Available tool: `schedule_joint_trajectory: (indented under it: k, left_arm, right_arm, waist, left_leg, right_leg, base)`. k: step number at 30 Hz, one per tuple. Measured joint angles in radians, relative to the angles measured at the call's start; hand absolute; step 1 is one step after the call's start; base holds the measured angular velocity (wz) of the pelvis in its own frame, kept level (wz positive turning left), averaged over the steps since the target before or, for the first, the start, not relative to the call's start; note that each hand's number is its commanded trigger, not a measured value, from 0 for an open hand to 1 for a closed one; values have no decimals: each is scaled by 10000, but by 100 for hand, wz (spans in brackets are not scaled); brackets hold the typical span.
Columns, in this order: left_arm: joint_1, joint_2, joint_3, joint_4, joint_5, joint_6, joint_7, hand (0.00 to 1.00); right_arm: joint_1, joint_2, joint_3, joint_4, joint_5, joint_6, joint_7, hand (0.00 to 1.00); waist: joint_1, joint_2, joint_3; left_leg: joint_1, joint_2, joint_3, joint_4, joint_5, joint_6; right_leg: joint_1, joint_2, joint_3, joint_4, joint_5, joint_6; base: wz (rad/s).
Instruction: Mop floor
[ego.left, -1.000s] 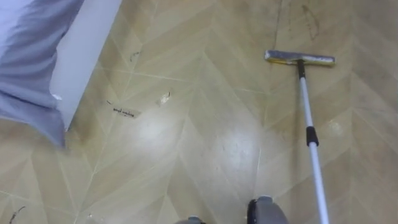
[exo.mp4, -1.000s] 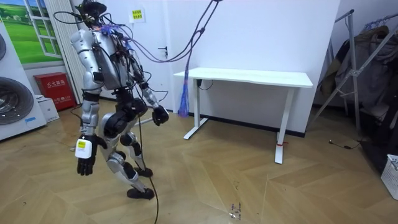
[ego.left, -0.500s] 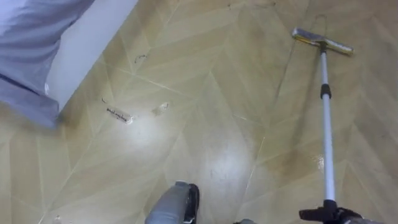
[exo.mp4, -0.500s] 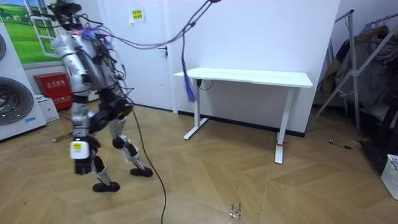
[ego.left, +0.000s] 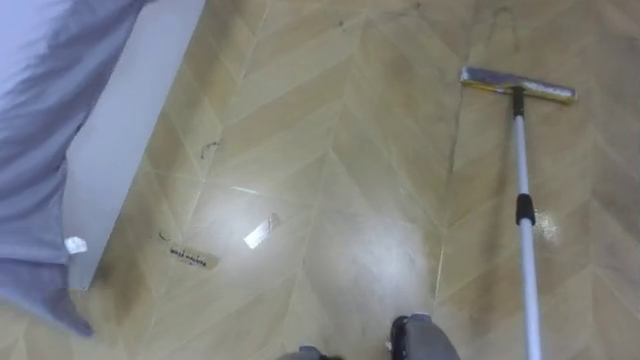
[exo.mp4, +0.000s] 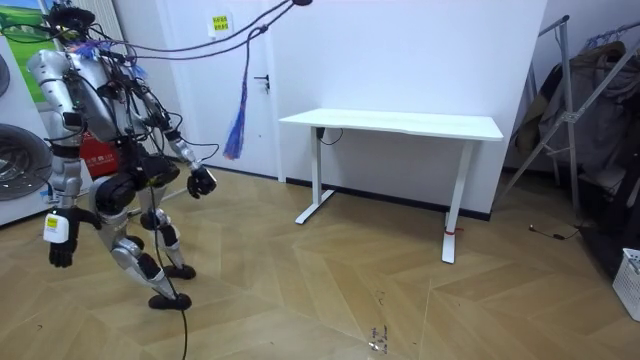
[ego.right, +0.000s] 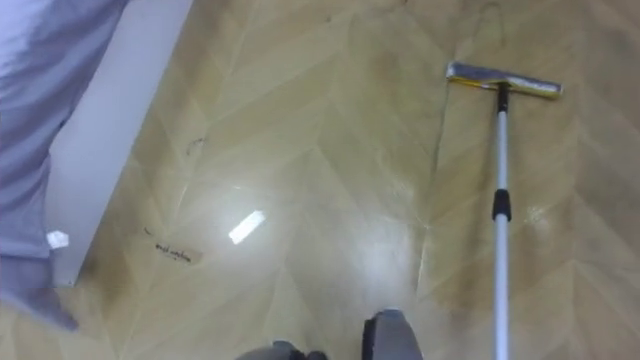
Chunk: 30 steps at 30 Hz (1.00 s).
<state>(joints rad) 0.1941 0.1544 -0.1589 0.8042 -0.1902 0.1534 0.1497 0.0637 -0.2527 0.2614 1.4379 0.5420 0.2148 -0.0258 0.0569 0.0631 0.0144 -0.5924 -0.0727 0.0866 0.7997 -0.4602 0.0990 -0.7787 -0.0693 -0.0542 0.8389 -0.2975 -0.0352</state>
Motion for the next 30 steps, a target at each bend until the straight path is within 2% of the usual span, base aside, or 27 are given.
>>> schedule_joint_trajectory:
  k: [3, 4, 5, 6, 7, 8, 9, 10, 11, 12, 13, 14, 15, 16, 17, 18, 19, 20, 21, 22, 23, 24, 25, 27, 28, 29, 30]
  left_arm:
    - [-35, 128, 15, 23, -140, 17, 169, 0]
    - [-28, 232, -5, 42, -248, 50, 194, 0]
    - [68, 428, -80, 28, -679, 87, 276, 0]
    - [160, 552, -138, -1, -900, 106, 353, 0]
    - [422, 793, -236, -88, -1033, 181, 447, 0]
    - [607, 940, -251, -135, -992, 276, 457, 0]
    - [645, 967, -246, -157, -942, 296, 453, 0]
    - [707, 979, -240, -229, -896, 296, 444, 0]
    - [793, 974, -247, -237, -860, 298, 384, 0]
    - [834, 969, -248, -244, -789, 298, 328, 0]
    - [926, 950, -253, -233, -714, 300, 228, 0]
    - [969, 949, -263, -205, -686, 307, 153, 0]
    - [1015, 950, -311, -193, -674, 327, 34, 0]
    - [930, 892, -325, -113, -633, 315, -109, 0]
    - [850, 852, -326, -84, -600, 306, -144, 0]
    - [662, 781, -325, -40, -473, 289, -154, 0]
    - [418, 735, -323, -9, -405, 257, -155, 0]
    - [274, 695, -314, -159, -397, 183, -155, 0]
    - [218, 679, -299, -269, -387, 143, -154, 0]
    - [134, 581, -212, -432, -382, 59, -146, 0]
    - [82, 517, -205, -426, -327, -107, -139, 0]
    - [80, 500, -200, -421, -326, -142, -134, 0]
    - [68, 455, -198, -347, -329, -149, -128, 0]
    - [80, 405, -211, -302, -340, -105, -125, 0]
    - [83, 408, -207, -305, -342, -68, -122, 0]
    - [81, 399, -204, -300, -365, -63, -124, 0]
    - [82, 369, -204, -273, -403, -54, -128, 0]
  right_arm:
    - [-665, -201, -175, 46, -301, 264, -57, 100]
    - [-1039, -382, -236, 120, -427, 265, -54, 100]
    - [-1492, -568, -156, 297, -438, 261, -44, 100]
    - [-1709, -649, -97, 334, -432, 255, -43, 100]
    - [-2197, -837, -50, 322, -541, 259, 14, 100]
    - [-2658, -1053, 24, 248, -560, 246, 163, 100]
    - [-2852, -1167, 26, 167, -537, 227, 223, 100]
    - [-3037, -1368, 32, -43, -392, 164, 287, 100]
    - [-3190, -1419, 30, -254, -325, 142, 325, 100]
    - [-3223, -1410, 20, -385, -332, 153, 333, 100]
    - [-3226, -1349, 12, -509, -239, 149, 396, 100]
    - [-3191, -1294, 9, -529, -155, 158, 447, 100]
    - [-2978, -1232, 19, -523, 8, 181, 595, 100]
    - [-2650, -1254, 10, -498, 127, 159, 654, 100]
    - [-2485, -1266, 12, -439, 191, 143, 662, 100]
    - [-2158, -1285, 27, -356, 221, 131, 674, 100]
    - [-1787, -1329, 27, -329, 223, 105, 649, 100]
    - [-1460, -1363, 27, -252, 238, 23, 556, 100]
    - [-1308, -1356, 27, -194, 261, -9, 491, 100]
    - [-989, -1305, 26, -90, 305, -39, 343, 100]
    - [-765, -1168, 15, -71, 309, -42, 116, 100]
    - [-702, -1077, 14, -71, 309, -47, 20, 100]
    - [-633, -886, 13, -62, 322, -67, -97, 100]
    - [-473, -580, 15, -49, 355, -142, -237, 100]
    - [-456, -410, 14, -52, 354, -141, -290, 100]
    - [-453, -311, 4, -52, 345, -139, -299, 100]
    - [-424, -279, 0, -55, 339, -135, -314, 100]
  waist:
    - [19, -146, 71]
    - [81, -205, 103]
    - [208, -293, 131]
    - [287, -365, 137]
    - [394, -519, 93]
    - [431, -691, 105]
    - [458, -736, 129]
    - [622, -841, 185]
    - [762, -867, 165]
    - [821, -878, 156]
    - [861, -862, 145]
    - [851, -879, 145]
    - [796, -914, 82]
    - [763, -866, 87]
    - [752, -810, 74]
    - [728, -748, 67]
    - [661, -609, 35]
    - [522, -440, -10]
    - [492, -368, 3]
    - [479, -212, -37]
    - [449, -79, 2]
    - [414, -51, 11]
    - [234, 58, 45]
    - [84, 83, 35]
    - [19, 68, 30]
    - [-6, 9, 45]
    - [-14, -5, 31]
  left_leg:
    - [-36, 158, -52, 701, -231, -333]
    - [-344, 309, 12, 1614, -189, -431]
    - [-758, 481, -73, 2727, 33, -799]
    - [-986, 589, -74, 3274, 209, -982]
    - [-1451, 743, -97, 4330, 723, -1172]
    - [-1888, 785, -94, 4788, 858, -1260]
    - [-2175, 805, -78, 4744, 845, -1239]
    - [-2732, 812, -54, 4200, 797, -1158]
    - [-3063, 768, -52, 2983, 828, -1122]
    - [-3123, 773, -44, 2254, 858, -1149]
    - [-3086, 787, -14, 1099, 1326, -987]
    - [-3018, 782, 41, 842, 1623, -788]
    - [-2599, 754, 248, 636, 1871, -498]
    - [-2280, 730, 448, 639, 1782, -345]
    - [-2135, 698, 505, 657, 1761, -224]
    - [-1904, 499, 532, 718, 1602, 198]
    - [-1805, 317, 547, 836, 1400, 410]
    - [-1742, 134, 506, 914, 1201, 568]
    - [-1674, 51, 489, 918, 1111, 634]
    - [-1532, -97, 431, 880, 940, 700]
    - [-1304, -228, 412, 743, 850, 761]
    - [-1196, -282, 410, 644, 832, 784]
    - [-970, -299, 410, 502, 795, 806]
    - [-649, -300, 407, 250, 739, 763]
    - [-507, -301, 407, 119, 686, 698]
    - [-424, -302, 407, 84, 599, 619]
    - [-368, -295, 383, 83, 538, 572]
  right_leg:
    - [84, 41, -133, 475, -604, -287]
    - [80, 124, -195, 796, -910, -327]
    - [88, 321, -135, 1162, -1231, -328]
    - [94, 416, -77, 1349, -1366, -359]
    - [109, 608, 46, 1656, -1617, -439]
    - [107, 667, 143, 1884, -1783, -563]
    - [123, 695, 153, 1939, -1838, -601]
    - [199, 708, 165, 1976, -1945, -632]
    - [387, 716, 186, 1916, -2073, -590]
    - [541, 722, 179, 1837, -2137, -563]
    - [956, 708, 149, 1684, -2301, -486]
    - [1213, 660, 150, 1588, -2402, -420]
    - [1650, 464, 94, 1415, -2564, -240]
    - [2058, 321, 67, 1223, -2706, -60]
    - [2234, 254, 44, 1193, -2743, -3]
    - [2347, 63, -35, 1541, -2682, 129]
    - [2198, -69, 1, 2198, -2401, 480]
    - [1959, -193, 135, 2894, -1976, 711]
    - [1811, -202, 249, 3234, -1726, 756]
    - [1523, -186, 422, 3721, -1367, 787]
    - [1166, -177, 570, 3873, -1372, 781]
    - [955, -188, 613, 3853, -1371, 781]
    - [571, -109, 662, 3416, -1373, 778]
    - [211, -23, 685, 1944, -1317, 723]
    - [26, -26, 669, 874, -995, 644]
    - [-83, -23, 563, 278, -283, 500]
    - [-42, -21, 468, 208, 47, 437]
  base:
    - [10]
    - [0]
    - [-11]
    - [-30]
    - [-27]
    - [-18]
    - [-9]
    - [-6]
    - [-9]
    - [-8]
    - [-5]
    - [5]
    - [22]
    - [28]
    - [26]
    - [28]
    - [42]
    - [41]
    - [28]
    - [8]
    - [4]
    - [0]
    - [0]
    - [-5]
    - [-3]
    - [0]
    - [-7]
